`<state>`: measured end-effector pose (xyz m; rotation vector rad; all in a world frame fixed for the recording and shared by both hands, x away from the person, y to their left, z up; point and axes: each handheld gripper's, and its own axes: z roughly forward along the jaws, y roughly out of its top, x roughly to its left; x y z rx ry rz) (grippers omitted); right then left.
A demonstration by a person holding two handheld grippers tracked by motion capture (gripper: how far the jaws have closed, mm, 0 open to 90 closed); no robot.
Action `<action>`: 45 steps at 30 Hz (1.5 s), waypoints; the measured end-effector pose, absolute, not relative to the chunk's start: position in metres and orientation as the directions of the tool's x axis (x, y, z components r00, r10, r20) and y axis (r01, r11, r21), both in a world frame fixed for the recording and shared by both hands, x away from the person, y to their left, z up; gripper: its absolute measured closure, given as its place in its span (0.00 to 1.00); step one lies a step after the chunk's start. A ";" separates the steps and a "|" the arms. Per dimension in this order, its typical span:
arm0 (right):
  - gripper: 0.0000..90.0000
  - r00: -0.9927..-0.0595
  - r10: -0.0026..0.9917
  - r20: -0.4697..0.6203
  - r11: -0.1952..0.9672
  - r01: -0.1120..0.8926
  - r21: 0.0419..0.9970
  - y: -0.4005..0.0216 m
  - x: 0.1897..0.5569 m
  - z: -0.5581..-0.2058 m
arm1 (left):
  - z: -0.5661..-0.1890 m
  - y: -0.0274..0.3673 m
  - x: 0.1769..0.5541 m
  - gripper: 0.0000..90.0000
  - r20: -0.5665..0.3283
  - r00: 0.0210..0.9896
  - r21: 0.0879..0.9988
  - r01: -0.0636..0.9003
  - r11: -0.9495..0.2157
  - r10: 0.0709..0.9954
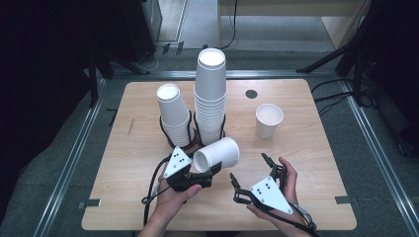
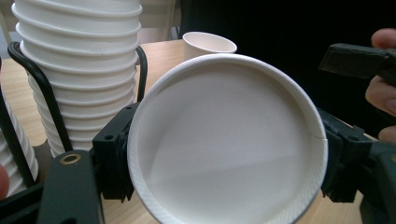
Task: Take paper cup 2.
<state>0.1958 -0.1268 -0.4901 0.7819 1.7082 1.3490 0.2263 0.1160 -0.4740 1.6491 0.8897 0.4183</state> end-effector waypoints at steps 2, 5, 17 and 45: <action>0.01 -0.473 0.870 -0.138 0.172 0.030 0.985 -0.128 0.196 -0.486 | -0.474 0.116 0.226 0.25 -0.185 0.648 0.943 0.329 -0.053 0.739; 0.02 -0.441 0.894 -0.079 0.118 0.062 0.991 -0.131 0.195 -0.481 | -0.476 0.115 0.226 0.25 -0.170 0.643 0.942 0.329 -0.070 0.746; 0.11 -0.394 0.913 0.107 -0.024 0.210 0.977 -0.125 0.194 -0.478 | -0.480 0.111 0.227 0.25 -0.175 0.633 0.941 0.333 -0.061 0.754; 0.03 -0.179 0.706 0.685 -0.587 0.393 0.708 -0.128 0.193 -0.479 | -0.490 0.105 0.226 0.25 -0.202 0.600 0.960 0.276 0.036 0.774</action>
